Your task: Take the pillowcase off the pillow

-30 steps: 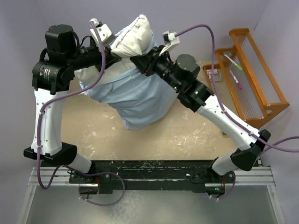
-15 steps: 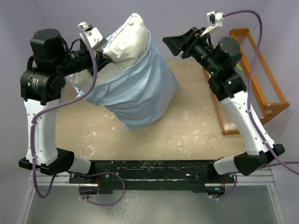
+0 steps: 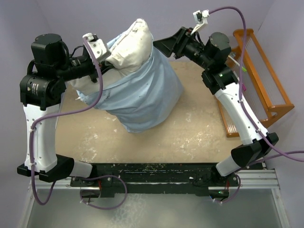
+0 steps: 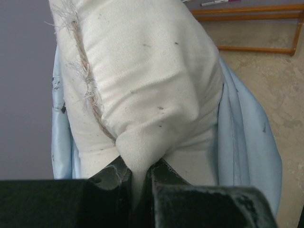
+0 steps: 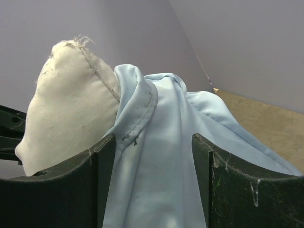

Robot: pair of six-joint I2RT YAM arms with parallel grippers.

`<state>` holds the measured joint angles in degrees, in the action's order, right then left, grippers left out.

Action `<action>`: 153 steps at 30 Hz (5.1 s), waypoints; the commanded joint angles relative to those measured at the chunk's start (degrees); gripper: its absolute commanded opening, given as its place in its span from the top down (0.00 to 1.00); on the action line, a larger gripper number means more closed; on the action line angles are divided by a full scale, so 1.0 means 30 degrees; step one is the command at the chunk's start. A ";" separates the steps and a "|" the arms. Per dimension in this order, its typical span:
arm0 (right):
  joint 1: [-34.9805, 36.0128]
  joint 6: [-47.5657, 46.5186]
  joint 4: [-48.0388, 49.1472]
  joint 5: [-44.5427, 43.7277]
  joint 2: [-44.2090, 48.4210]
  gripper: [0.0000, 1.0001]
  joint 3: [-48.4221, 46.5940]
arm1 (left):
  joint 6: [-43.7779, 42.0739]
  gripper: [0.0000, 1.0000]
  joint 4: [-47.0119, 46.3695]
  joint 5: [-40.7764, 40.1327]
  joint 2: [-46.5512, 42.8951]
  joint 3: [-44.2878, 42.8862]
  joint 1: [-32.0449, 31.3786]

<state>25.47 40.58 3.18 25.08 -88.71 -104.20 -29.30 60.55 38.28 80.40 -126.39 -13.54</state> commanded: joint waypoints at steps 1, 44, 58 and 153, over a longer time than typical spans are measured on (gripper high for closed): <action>-0.0128 0.0417 0.1078 0.0730 0.0704 0.32 -0.1115 | -0.1604 1.00 0.0525 0.1076 -0.0467 0.0297 0.0060; -0.1866 0.1182 -0.0063 -0.0907 -0.0082 1.00 0.1866 | -0.3043 1.00 -0.0231 0.0377 -0.1942 0.0804 0.0060; -0.3046 -0.0509 0.1264 -0.3913 0.1174 1.00 1.0440 | -0.2144 1.00 -0.3410 -0.0848 -0.2853 0.1378 0.0060; 0.3597 -1.7039 0.2572 -0.5549 0.6673 1.00 0.3652 | -0.1544 0.43 -0.7113 -0.6022 -0.5559 1.0749 -0.2592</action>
<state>36.84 -11.29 5.04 7.31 -71.09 -92.42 -34.33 47.53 18.24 64.64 -92.79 -26.37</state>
